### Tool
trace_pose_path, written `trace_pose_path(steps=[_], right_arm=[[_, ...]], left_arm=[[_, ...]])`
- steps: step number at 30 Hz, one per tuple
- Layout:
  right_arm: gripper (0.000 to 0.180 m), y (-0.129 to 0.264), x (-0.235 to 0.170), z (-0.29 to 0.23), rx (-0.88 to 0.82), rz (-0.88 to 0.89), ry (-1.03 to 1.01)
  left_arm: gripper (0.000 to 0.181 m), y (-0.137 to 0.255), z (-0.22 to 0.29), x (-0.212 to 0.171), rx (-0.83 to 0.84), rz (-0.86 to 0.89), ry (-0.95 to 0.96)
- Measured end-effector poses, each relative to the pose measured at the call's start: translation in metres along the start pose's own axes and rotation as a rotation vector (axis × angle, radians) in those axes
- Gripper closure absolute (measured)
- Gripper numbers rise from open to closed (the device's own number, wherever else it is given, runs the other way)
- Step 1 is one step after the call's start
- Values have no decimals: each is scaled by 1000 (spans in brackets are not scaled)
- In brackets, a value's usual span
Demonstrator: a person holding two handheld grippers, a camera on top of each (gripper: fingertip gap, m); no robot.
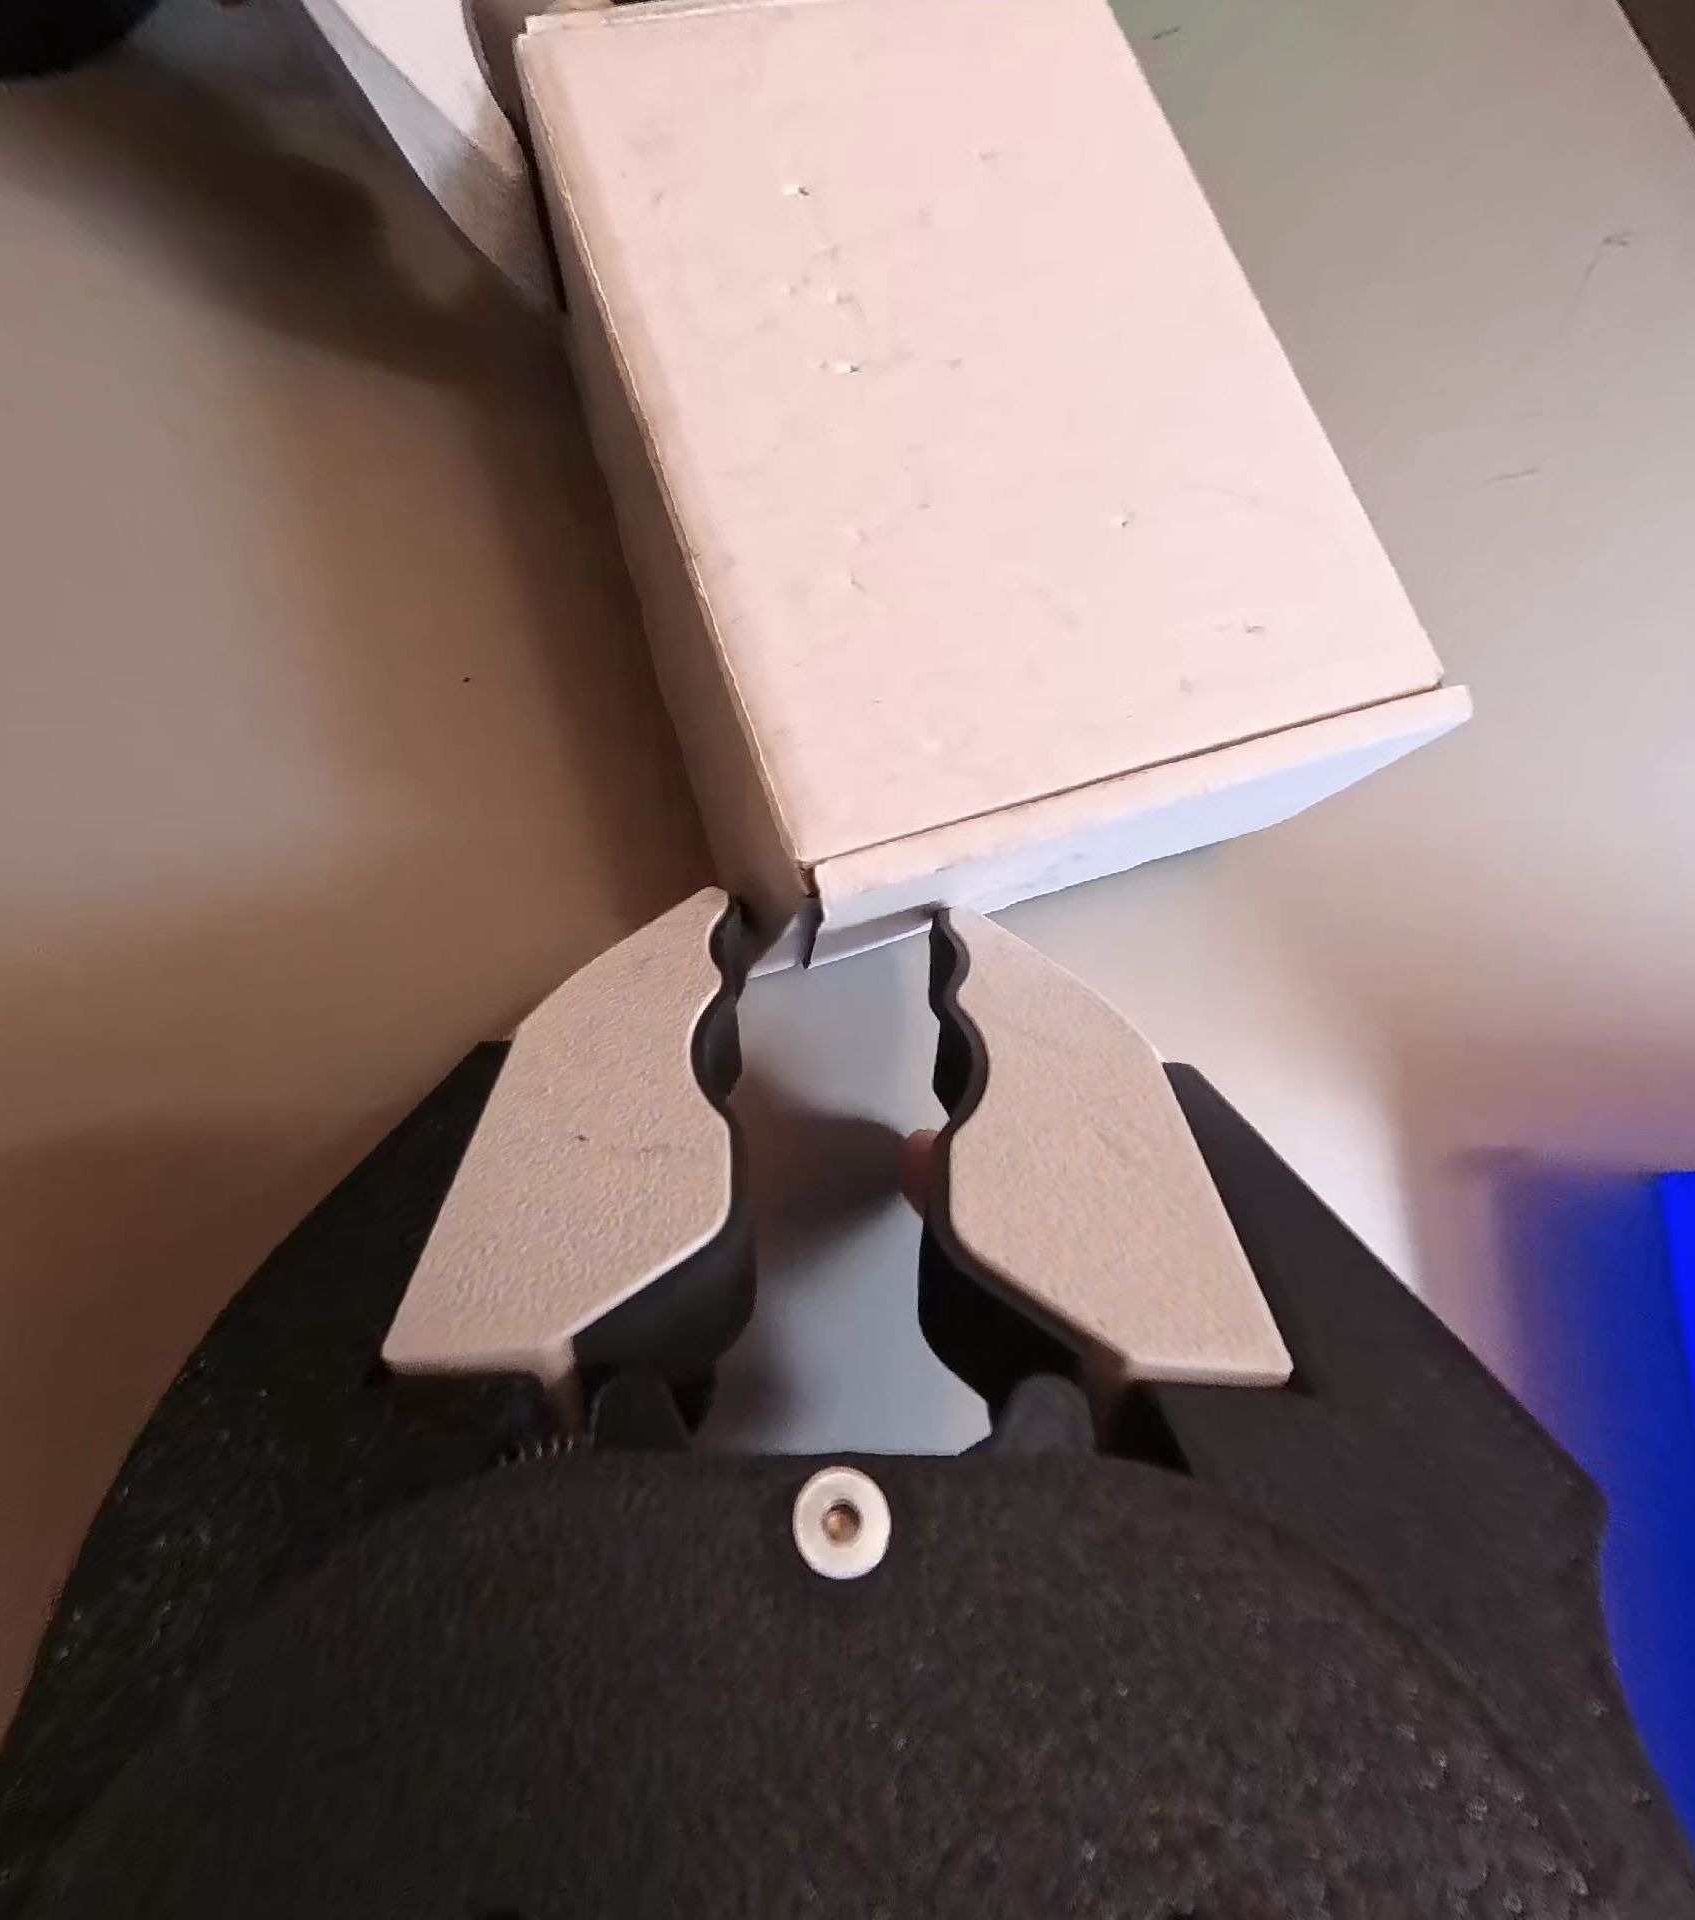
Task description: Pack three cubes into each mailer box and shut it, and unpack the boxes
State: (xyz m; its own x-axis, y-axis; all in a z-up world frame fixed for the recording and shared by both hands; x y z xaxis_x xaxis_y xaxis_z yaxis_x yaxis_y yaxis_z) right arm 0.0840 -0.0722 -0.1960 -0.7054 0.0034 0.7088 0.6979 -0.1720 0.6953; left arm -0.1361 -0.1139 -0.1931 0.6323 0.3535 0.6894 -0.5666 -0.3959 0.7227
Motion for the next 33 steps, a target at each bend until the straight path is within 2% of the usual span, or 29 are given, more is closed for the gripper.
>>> trace_pose_path(steps=[1,4,14,17,21,23,26,29,33], right_arm=[[147,0,0,1,-7,0,-1],[150,-1,1,1,-29,-13,6],[150,4,0,0,-24,20,-56],[121,16,9,4,-7,-24,-63],[89,30,46,11,-34,-111,75],[83,24,68,14,-22,-171,139],[77,2,91,19,28,-302,245],[69,-28,103,25,99,-421,277],[58,-58,109,22,204,-551,305]], left_arm=[[140,0,0,0,15,-16,-27],[142,-1,2,1,39,-43,-69],[142,-1,-1,-1,55,17,-6],[123,1,-3,-2,82,63,17],[109,9,-4,-2,98,151,52],[99,18,-5,3,142,230,62],[94,34,-3,8,185,350,87],[95,46,-1,4,235,417,90],[104,51,0,-9,231,402,121]])
Point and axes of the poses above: each gripper's, where its closed fingertips meet, y back along the fingers, x out of its top, z = x × y across the jaws, the point moved 7 cm from there along y, back along the fingers, and after that the axes turned 2 degrees about -y, right-handed, at the moved point
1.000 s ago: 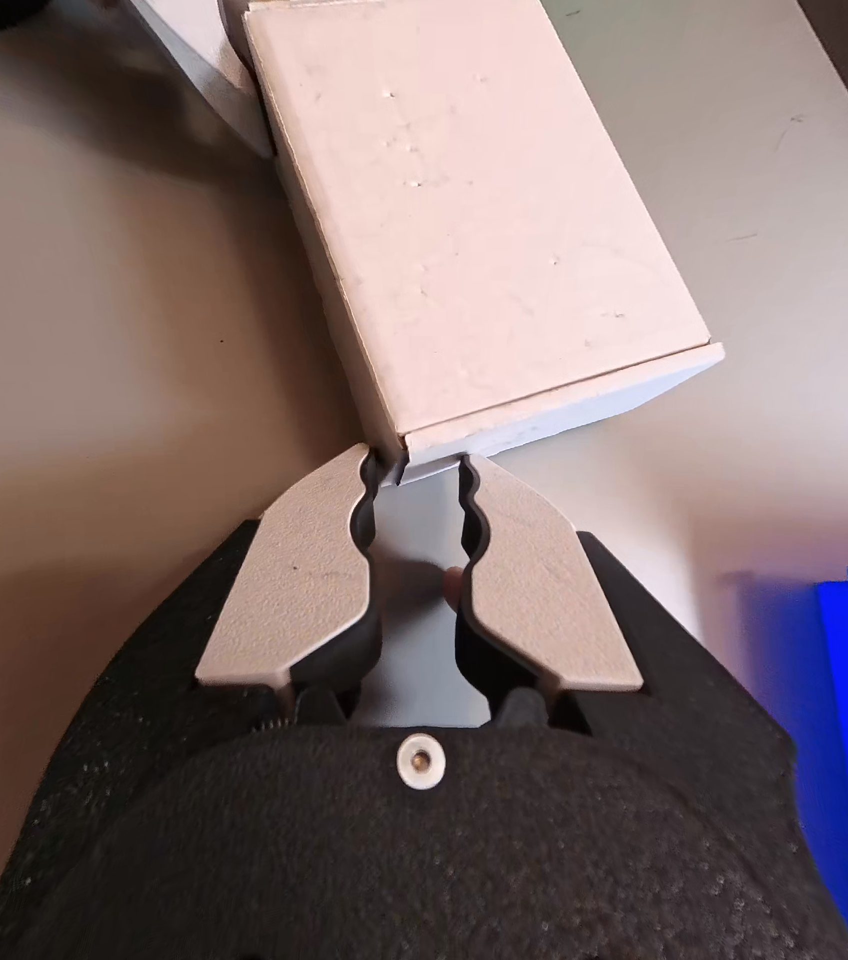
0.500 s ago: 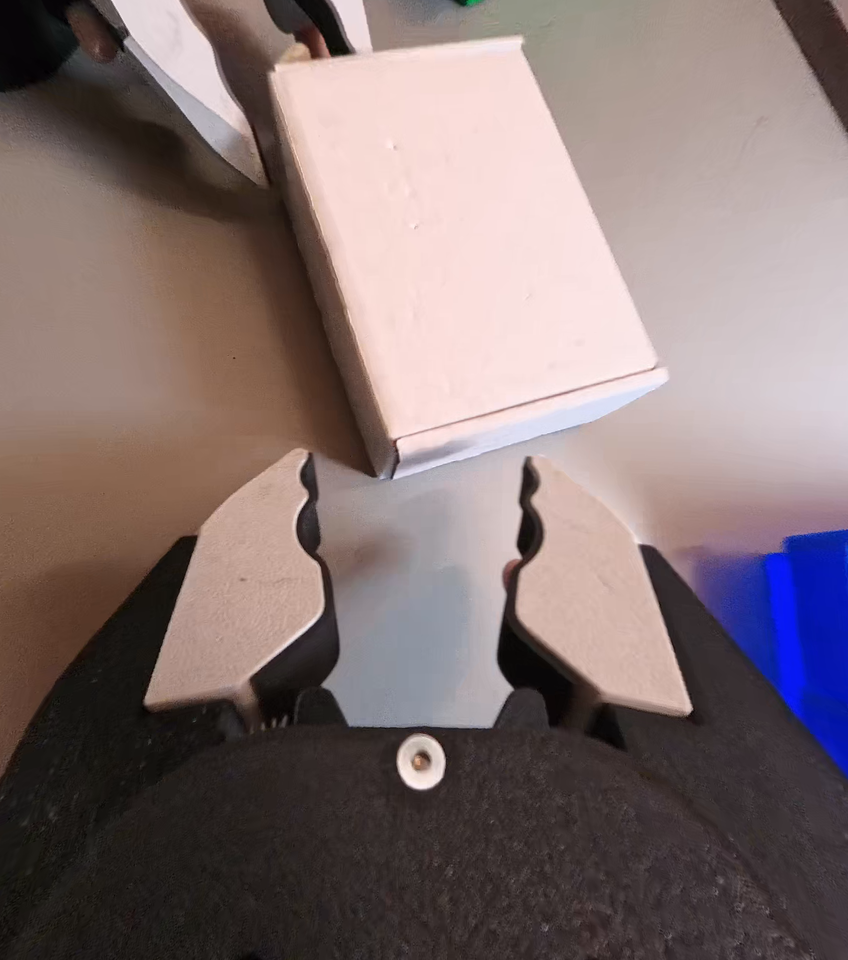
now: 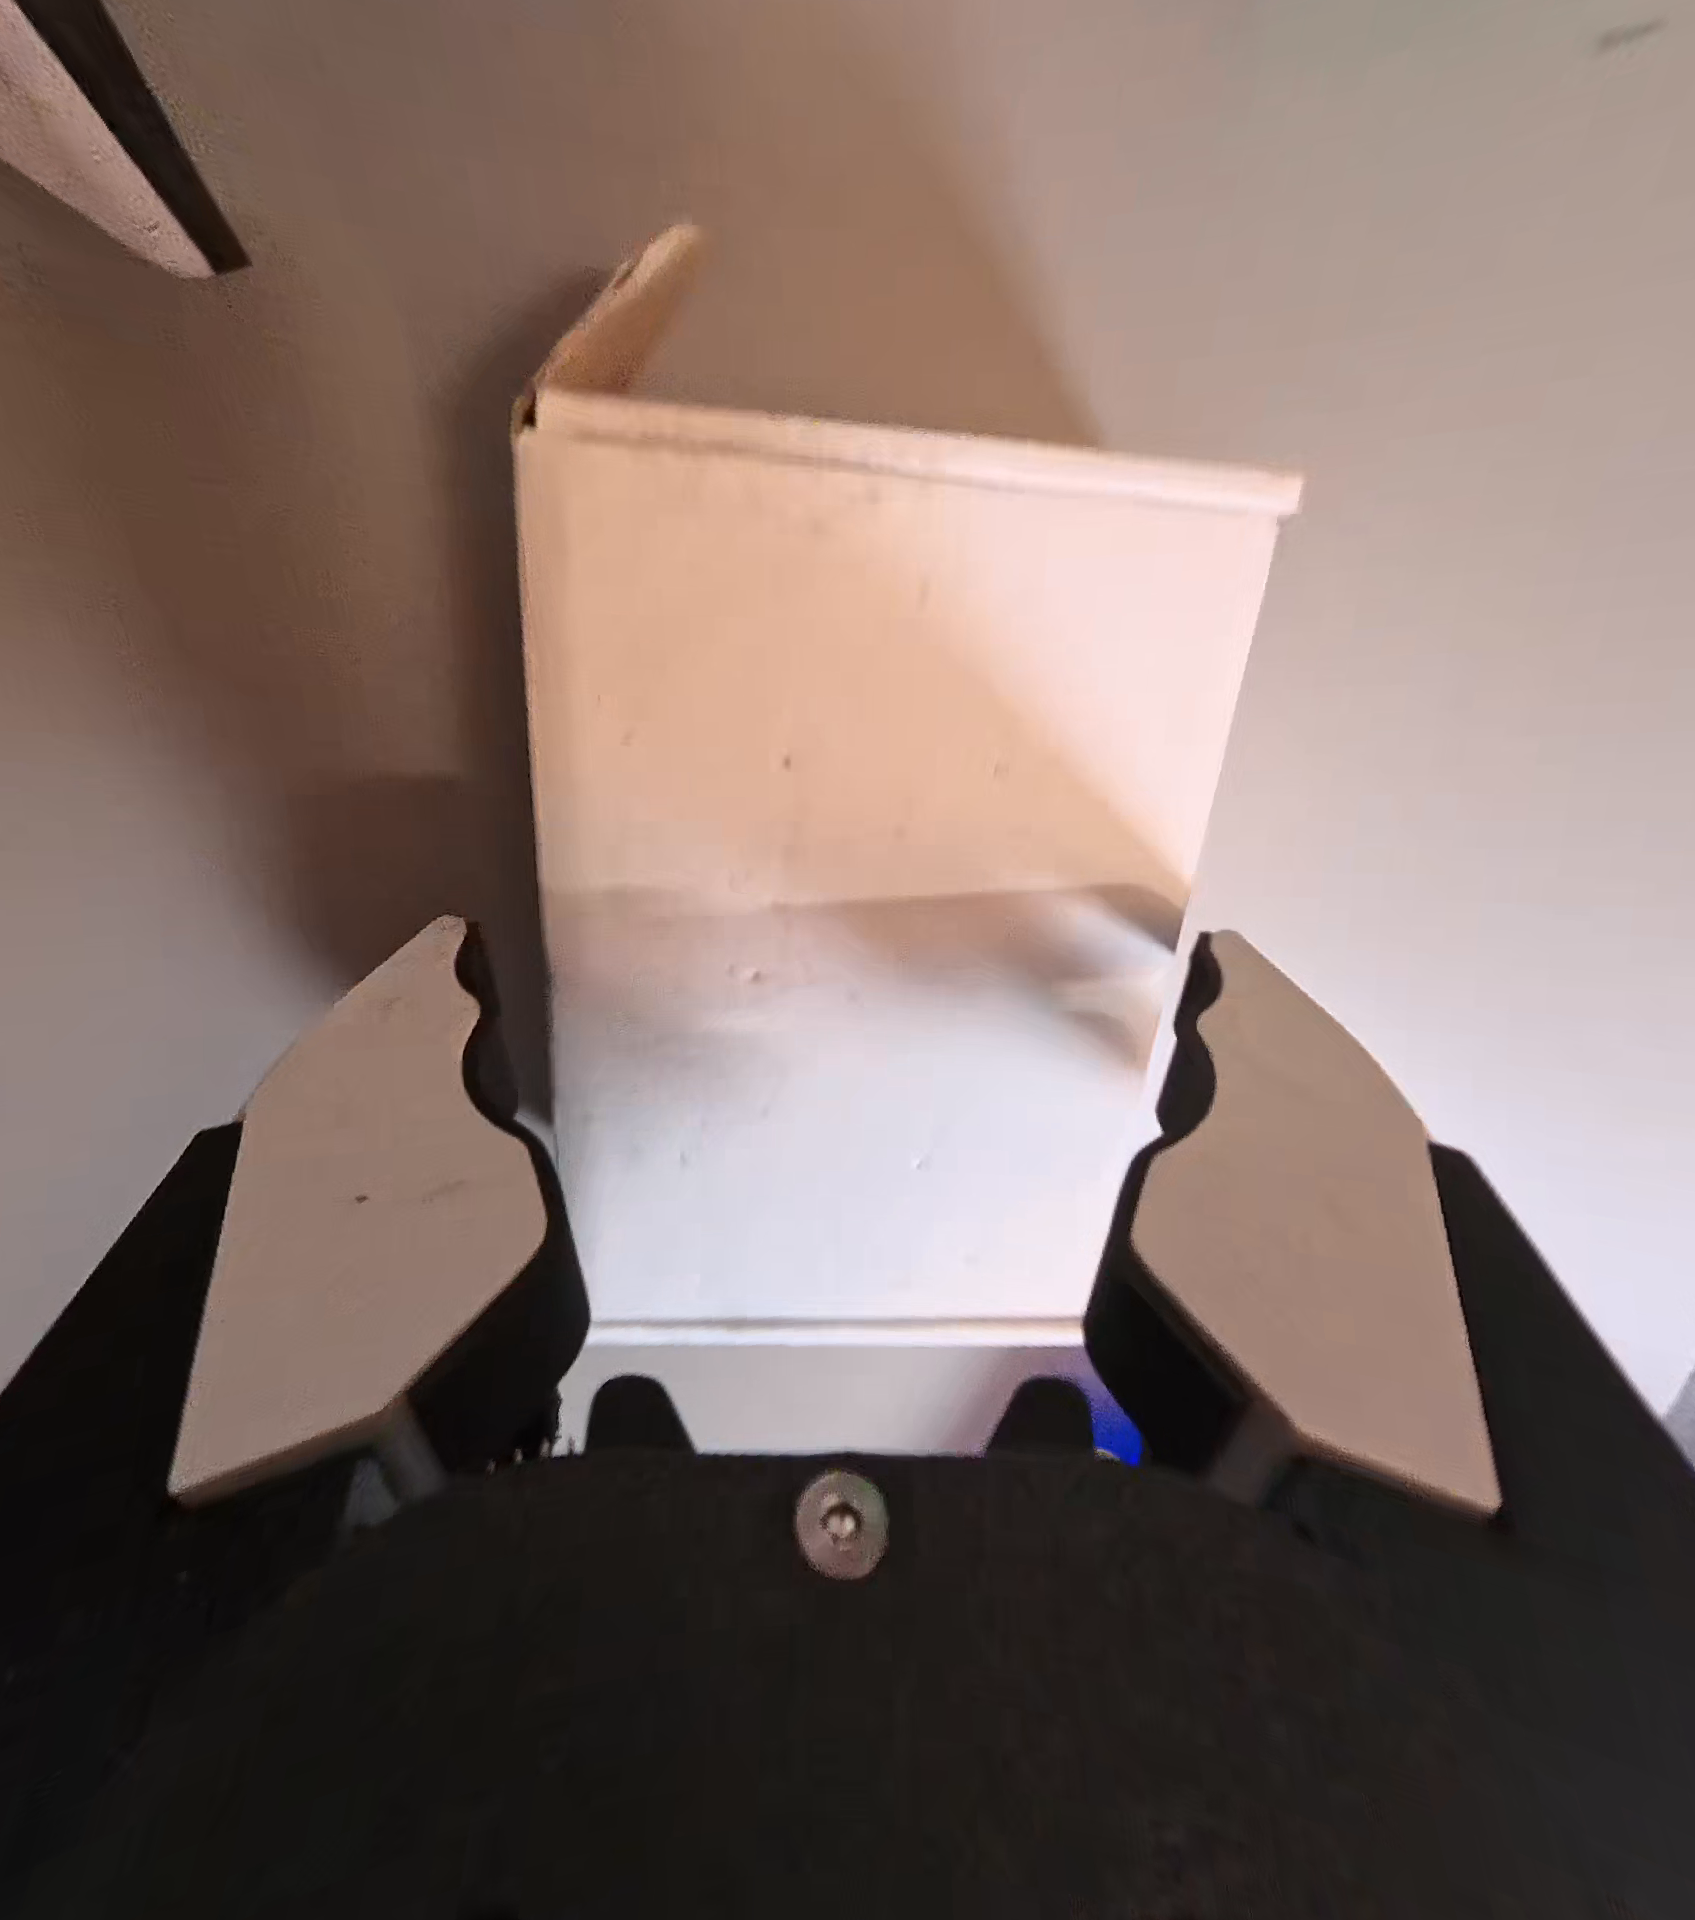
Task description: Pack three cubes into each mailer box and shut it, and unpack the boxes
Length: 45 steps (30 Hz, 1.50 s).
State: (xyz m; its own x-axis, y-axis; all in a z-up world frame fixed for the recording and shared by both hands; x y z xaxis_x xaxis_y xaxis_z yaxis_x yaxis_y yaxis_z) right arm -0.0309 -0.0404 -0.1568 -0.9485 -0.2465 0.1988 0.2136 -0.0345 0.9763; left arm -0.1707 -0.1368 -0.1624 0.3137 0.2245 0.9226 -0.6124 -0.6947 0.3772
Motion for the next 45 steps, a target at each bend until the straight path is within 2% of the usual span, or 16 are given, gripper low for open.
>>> trace_pose_path(steps=[3,7,12,15,17,20,24,25,26,28,30,33,38,41,45], right_arm=[[58,-2,9,2,-27,-9,36],[57,0,5,3,-55,-28,44],[60,18,-20,-4,-141,13,20],[66,32,-49,-18,-177,130,-112],[76,33,-75,-29,-203,207,-219],[97,14,-105,-47,-186,310,-368],[129,-5,-103,-64,-212,457,-443],[130,-4,-102,-65,-256,462,-449],[138,-2,-103,-64,-309,461,-445],[147,3,-103,-65,-313,494,-462],[148,5,-103,-69,-239,525,-509],[145,0,-104,-76,-215,526,-504],[134,-6,-106,-78,-265,483,-488],[132,-5,-108,-77,-304,444,-459],[124,4,-110,-75,-403,416,-393]], left_arm=[[114,1,3,-1,-14,-17,0],[114,-11,10,-6,-31,-110,-36],[121,-22,19,-8,-36,-168,-78],[127,-25,17,-9,-36,-197,-58],[133,-27,15,-10,-31,-215,-37],[144,-31,15,-13,-29,-256,-35],[144,-37,18,-12,-26,-287,-42],[144,-37,18,-11,-26,-297,-38],[144,-38,18,-11,-28,-306,-31],[144,-36,15,-11,-51,-323,18],[147,-33,11,-11,-88,-321,103],[154,-29,5,-11,-175,-306,266],[164,-26,3,-18,-380,-280,527],[168,-23,8,-16,-494,-253,557],[167,-18,6,-10,-440,-239,403]])
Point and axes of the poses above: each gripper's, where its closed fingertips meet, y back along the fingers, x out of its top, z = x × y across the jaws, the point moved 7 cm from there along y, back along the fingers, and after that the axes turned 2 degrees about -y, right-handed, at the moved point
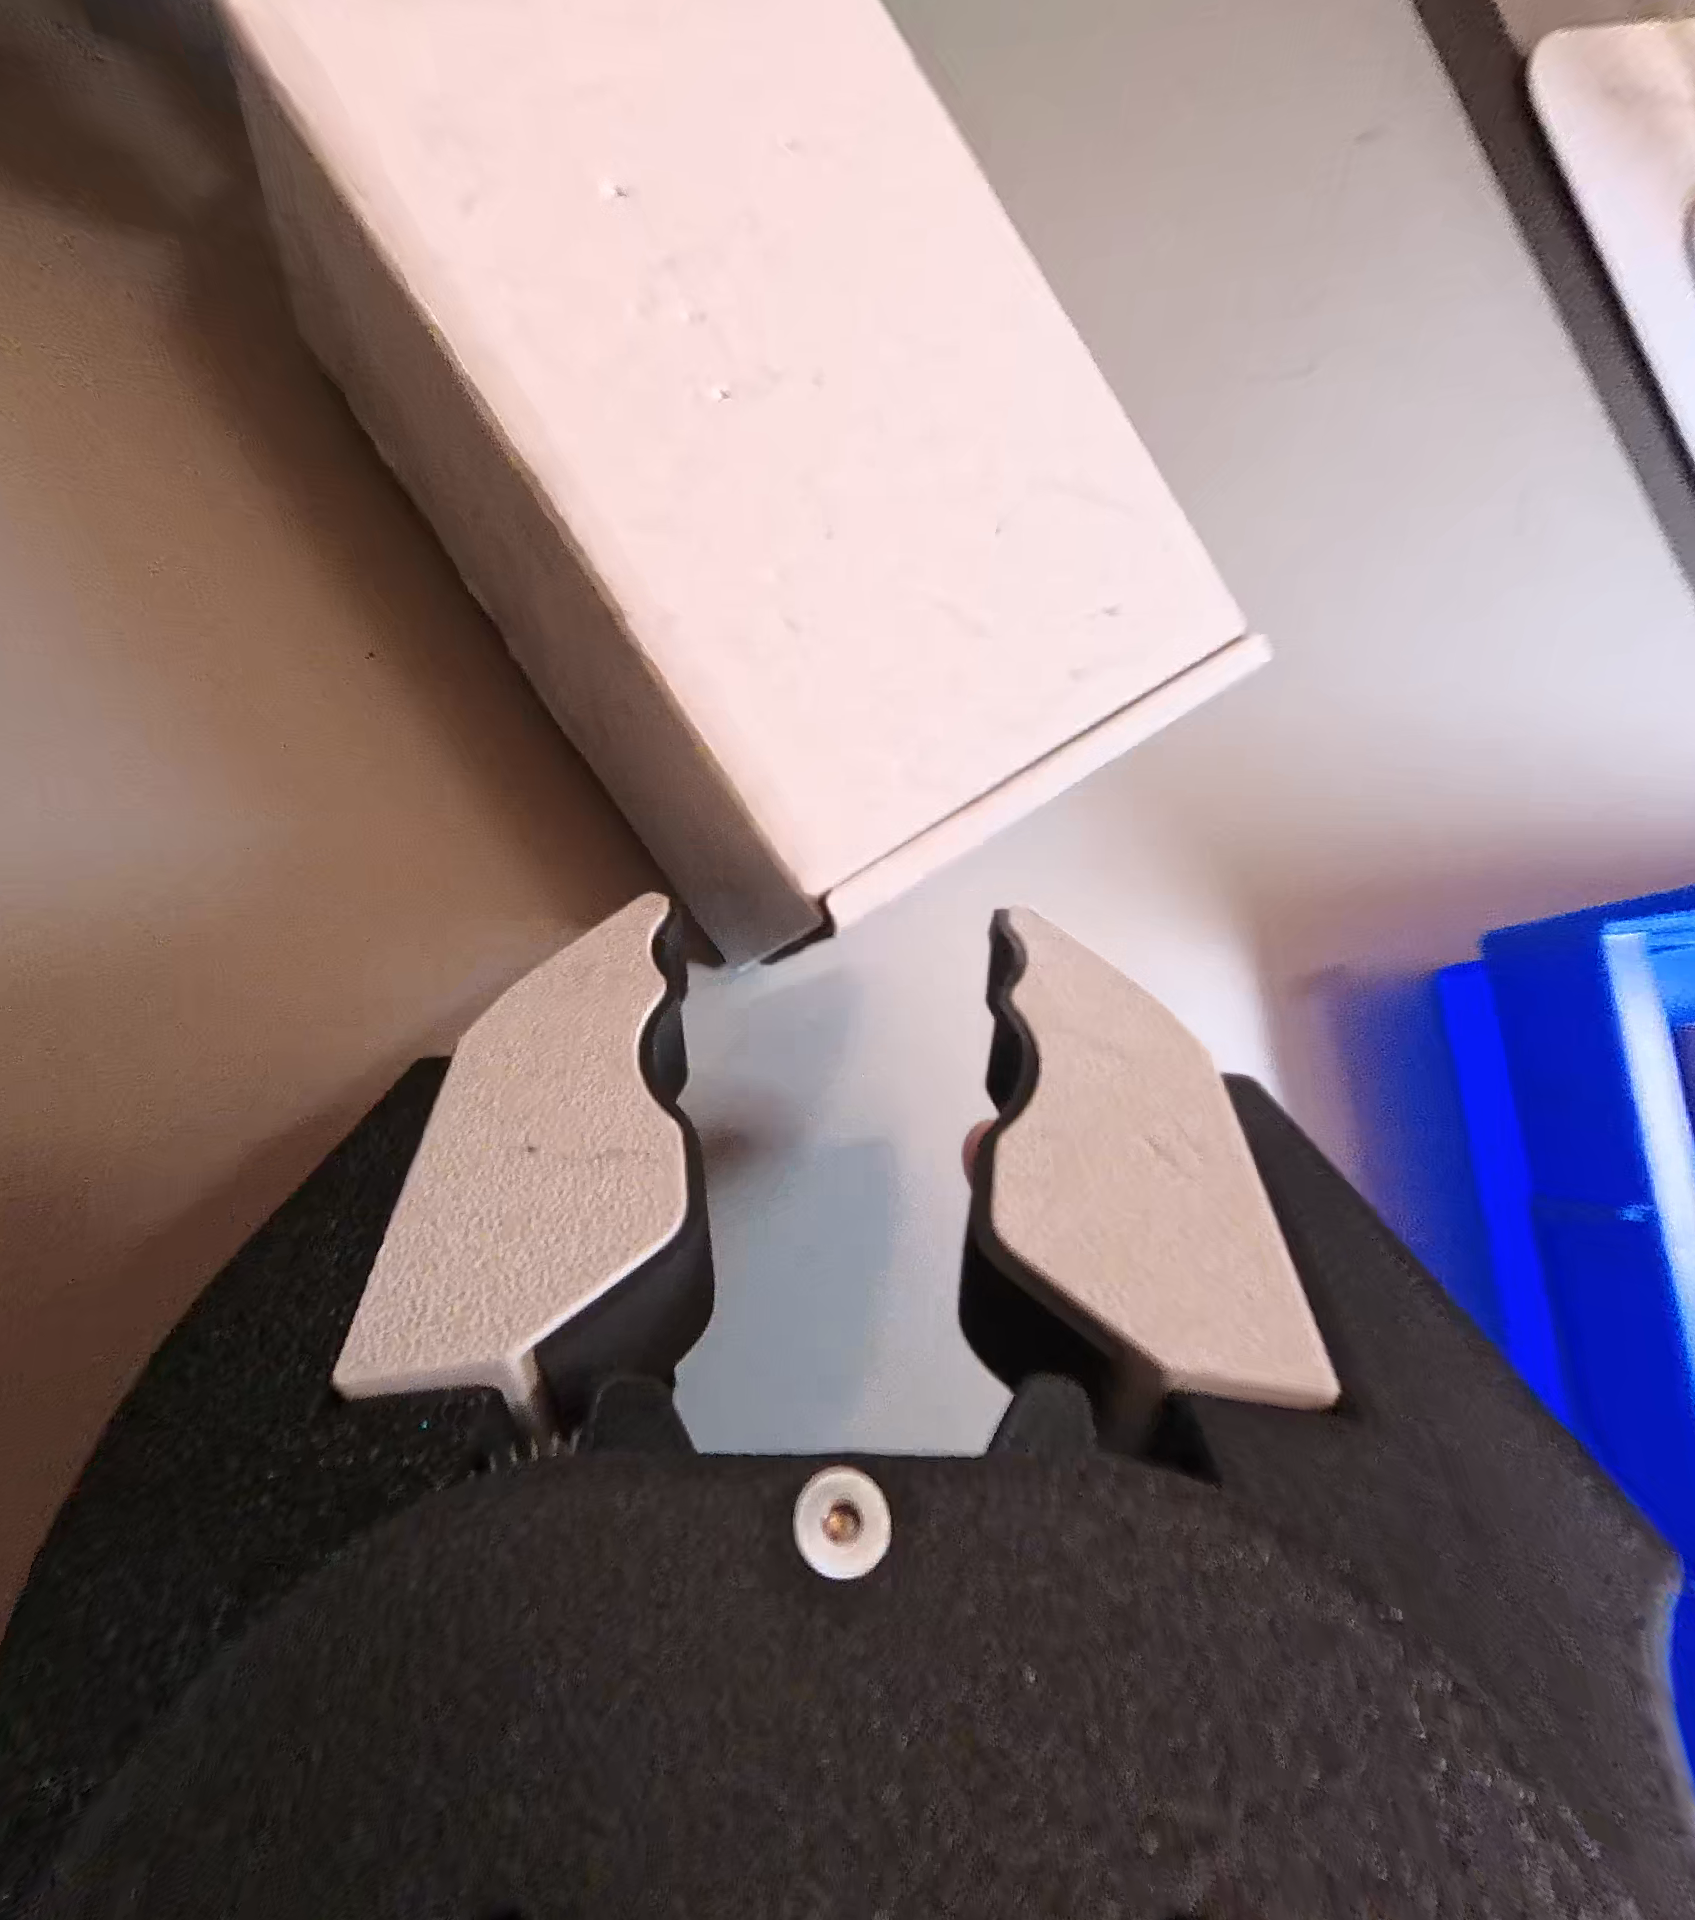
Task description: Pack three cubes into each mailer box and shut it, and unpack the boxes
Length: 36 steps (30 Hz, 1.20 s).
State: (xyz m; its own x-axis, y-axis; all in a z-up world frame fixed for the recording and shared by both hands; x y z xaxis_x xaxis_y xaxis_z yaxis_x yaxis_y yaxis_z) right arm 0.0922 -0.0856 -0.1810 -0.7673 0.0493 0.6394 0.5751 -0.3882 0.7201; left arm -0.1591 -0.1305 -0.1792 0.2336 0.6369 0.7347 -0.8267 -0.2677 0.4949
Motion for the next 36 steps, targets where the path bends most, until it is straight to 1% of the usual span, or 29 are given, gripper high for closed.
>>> trace_pose_path(steps=[2,4,6,8,9,11,13,14,15,17,19,22,23,25,27,28,31,33,34,36], right_arm=[[119,4,1,-1,-27,25,61],[110,4,0,-5,-53,48,134],[97,-2,-1,-7,-92,48,218],[89,-9,-2,-4,-109,56,256],[87,-12,-2,-2,-82,63,241],[87,-18,-1,2,-4,94,181],[100,-22,2,3,64,110,118],[103,-23,4,5,67,125,74],[105,-22,6,8,78,128,41],[109,-18,9,10,139,102,-13],[112,-9,14,11,236,70,-113],[112,14,27,15,456,7,-329],[114,21,30,17,554,-32,-416],[115,33,35,23,708,-98,-544],[116,33,36,32,744,-132,-590],[121,31,35,36,740,-155,-587],[114,19,30,41,766,-187,-628],[111,13,32,43,770,-158,-654],[111,12,33,45,760,-141,-667],[115,10,33,49,757,-116,-699]], left_arm=[[158,7,3,7,63,27,-131],[138,10,2,13,167,18,-275],[118,5,-2,16,227,-34,-376],[98,-4,-2,17,178,-64,-444],[91,-9,-2,14,146,-96,-470],[91,-20,-5,8,172,-173,-538],[92,-31,-3,5,228,-182,-612],[97,-34,-4,5,287,-188,-641],[98,-34,-4,5,318,-203,-657],[107,-31,1,8,290,-212,-616],[108,-23,9,12,196,-206,-496],[111,-8,21,23,-25,-194,-206],[111,-4,24,26,-109,-199,-99],[112,3,28,34,-229,-185,55],[129,5,24,39,-294,-174,142],[128,4,20,39,-304,-173,166],[115,-2,6,38,-290,-143,164],[111,-4,4,38,-269,-107,112],[104,-3,4,38,-244,-80,69],[99,-2,5,39,-213,-47,31]])
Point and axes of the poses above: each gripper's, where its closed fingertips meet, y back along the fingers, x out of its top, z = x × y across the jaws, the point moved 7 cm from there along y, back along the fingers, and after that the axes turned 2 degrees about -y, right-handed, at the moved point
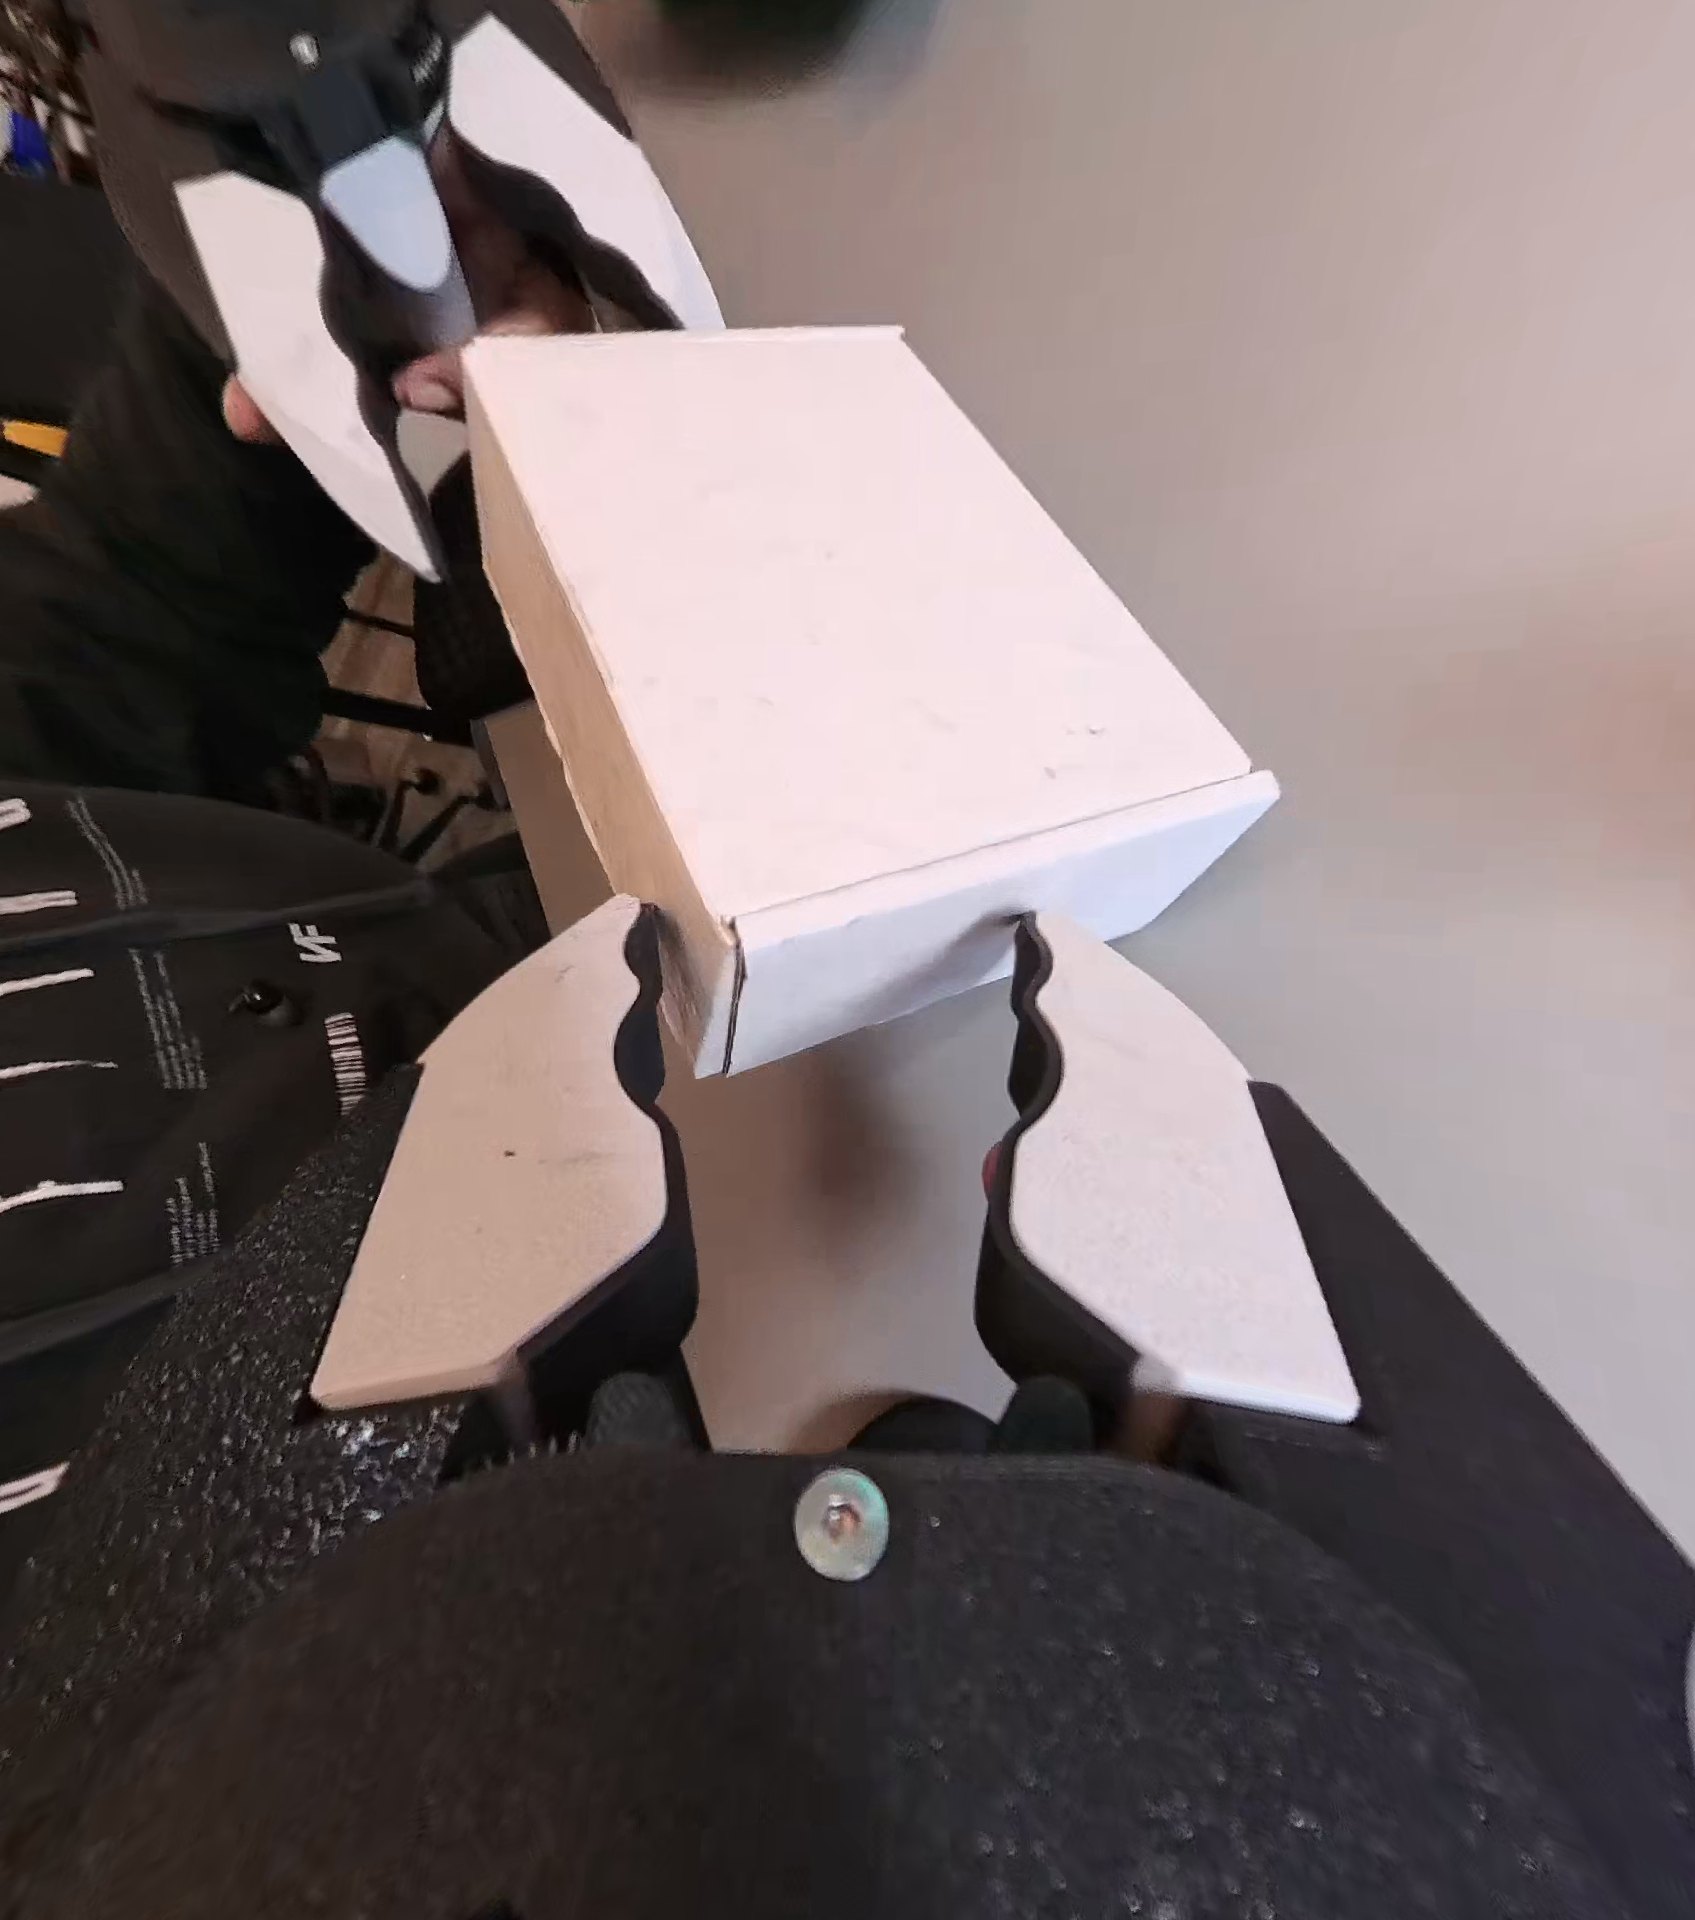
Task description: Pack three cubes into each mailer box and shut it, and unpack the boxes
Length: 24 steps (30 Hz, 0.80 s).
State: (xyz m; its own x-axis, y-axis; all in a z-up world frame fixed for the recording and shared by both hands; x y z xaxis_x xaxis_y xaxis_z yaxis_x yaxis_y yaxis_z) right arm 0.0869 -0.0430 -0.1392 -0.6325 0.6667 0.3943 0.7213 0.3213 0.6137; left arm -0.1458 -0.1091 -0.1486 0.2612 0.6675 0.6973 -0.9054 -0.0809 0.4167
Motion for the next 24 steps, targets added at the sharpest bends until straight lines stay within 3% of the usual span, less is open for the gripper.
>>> trace_pose_path(steps=[3,7,10,14,19,22,24], right_arm=[[115,0,4,3,9,-5,-27],[124,4,18,7,3,16,-42],[124,1,26,10,19,27,-60],[121,1,34,9,-54,71,-13],[116,18,52,-31,-384,227,546],[124,-2,49,-60,-618,166,982],[126,-24,43,-68,-687,83,1161]], left_arm=[[91,0,1,1,70,6,-127],[83,-1,-2,2,268,45,-528],[89,-17,-11,1,352,71,-707],[103,-27,-16,7,399,92,-749],[104,-21,-22,12,365,99,-618],[105,-23,-23,16,328,78,-564],[105,-25,-23,20,308,73,-525]])
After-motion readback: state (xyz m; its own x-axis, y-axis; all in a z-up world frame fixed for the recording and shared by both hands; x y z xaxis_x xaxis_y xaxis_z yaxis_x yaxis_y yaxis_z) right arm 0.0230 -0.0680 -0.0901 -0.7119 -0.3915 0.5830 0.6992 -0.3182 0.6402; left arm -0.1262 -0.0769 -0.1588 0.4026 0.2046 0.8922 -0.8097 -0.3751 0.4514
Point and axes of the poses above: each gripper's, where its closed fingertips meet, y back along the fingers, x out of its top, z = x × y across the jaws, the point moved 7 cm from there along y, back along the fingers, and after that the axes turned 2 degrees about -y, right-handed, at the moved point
